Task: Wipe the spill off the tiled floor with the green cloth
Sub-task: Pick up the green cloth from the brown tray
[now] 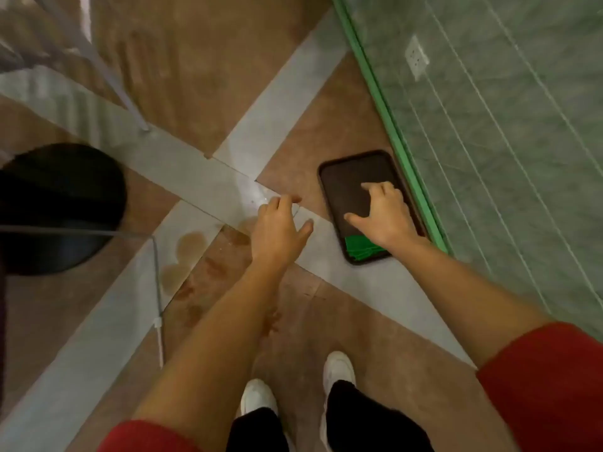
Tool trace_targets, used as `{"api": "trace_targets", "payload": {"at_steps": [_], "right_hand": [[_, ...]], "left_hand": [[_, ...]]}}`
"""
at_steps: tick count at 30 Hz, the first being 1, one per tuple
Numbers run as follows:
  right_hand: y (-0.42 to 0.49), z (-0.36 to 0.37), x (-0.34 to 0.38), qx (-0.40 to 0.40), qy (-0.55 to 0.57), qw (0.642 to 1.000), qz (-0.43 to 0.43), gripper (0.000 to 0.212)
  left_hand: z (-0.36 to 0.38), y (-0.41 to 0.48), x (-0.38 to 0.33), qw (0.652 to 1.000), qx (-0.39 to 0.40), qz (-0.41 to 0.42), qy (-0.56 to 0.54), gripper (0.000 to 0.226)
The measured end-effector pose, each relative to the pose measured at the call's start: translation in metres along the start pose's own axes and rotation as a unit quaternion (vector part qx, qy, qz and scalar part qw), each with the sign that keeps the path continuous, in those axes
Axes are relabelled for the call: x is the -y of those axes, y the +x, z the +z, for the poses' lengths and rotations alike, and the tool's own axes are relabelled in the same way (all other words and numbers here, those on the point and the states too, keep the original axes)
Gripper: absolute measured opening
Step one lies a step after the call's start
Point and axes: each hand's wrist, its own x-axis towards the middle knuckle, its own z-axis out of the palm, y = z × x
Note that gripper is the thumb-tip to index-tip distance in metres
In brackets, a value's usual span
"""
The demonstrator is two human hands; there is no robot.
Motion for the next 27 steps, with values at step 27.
{"api": "trace_targets", "payload": {"at_steps": [27], "right_hand": [[0.179,0.3,-0.25,0.023,0.023,0.988,0.153,0.068]], "left_hand": [[0.416,0.135,0.083,0.977,0.131,0.114,0.126,0.045]]}}
